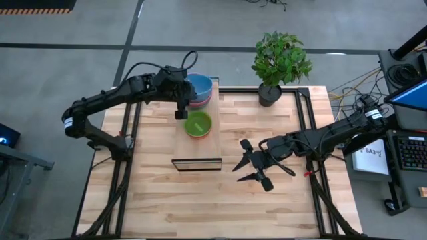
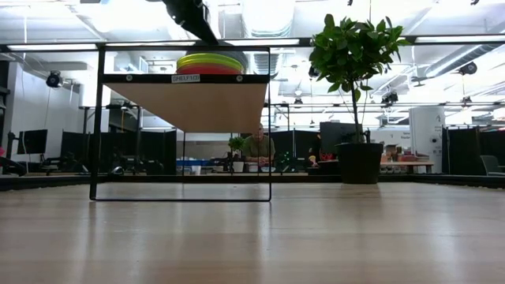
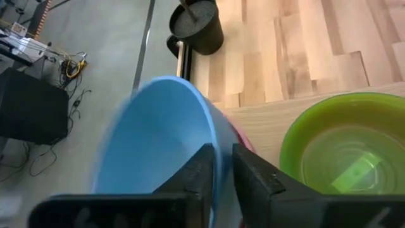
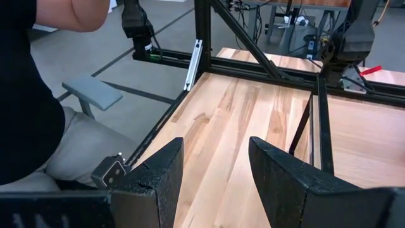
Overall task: Place and stack bowls onto a shelf
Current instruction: Stack the blue bowl on top of the pink bowl on the shelf
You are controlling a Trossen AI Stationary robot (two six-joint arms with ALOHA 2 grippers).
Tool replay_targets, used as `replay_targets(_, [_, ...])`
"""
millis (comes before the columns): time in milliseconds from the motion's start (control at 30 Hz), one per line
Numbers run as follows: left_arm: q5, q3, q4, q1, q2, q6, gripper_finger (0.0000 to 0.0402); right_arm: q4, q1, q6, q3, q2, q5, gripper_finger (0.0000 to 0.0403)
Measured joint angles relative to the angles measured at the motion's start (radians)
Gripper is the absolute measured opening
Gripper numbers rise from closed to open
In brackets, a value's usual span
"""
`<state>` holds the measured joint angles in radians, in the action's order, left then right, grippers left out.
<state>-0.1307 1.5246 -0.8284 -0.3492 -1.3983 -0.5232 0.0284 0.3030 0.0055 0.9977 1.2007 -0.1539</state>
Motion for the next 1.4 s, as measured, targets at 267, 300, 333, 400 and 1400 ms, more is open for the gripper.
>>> replay_targets(267, [0.004, 0.0, 0.006, -0.002, 0.008, 0.01, 0.0103, -0.003, 0.0, 0.008, -0.001, 0.0, 0.0, 0.0169])
replay_targets(300, [0.016, 0.0, 0.006, -0.001, 0.012, 0.015, 0.0109, -0.002, 0.0, 0.007, -0.002, 0.0, 0.0, 0.0169])
replay_targets(333, [0.034, 0.0, 0.005, -0.001, 0.018, 0.016, 0.0113, -0.003, 0.0, 0.007, -0.003, 0.0, 0.0, 0.0169])
replay_targets(400, [0.086, 0.0, 0.011, -0.001, 0.036, 0.017, 0.0118, -0.003, 0.0, 0.007, -0.005, 0.0, 0.0, 0.0169])
replay_targets(1400, [0.299, -0.28, 0.375, -0.11, 0.106, 0.138, 0.0, -0.08, 0.0, -0.006, -0.067, 0.0, -0.001, 0.0169])
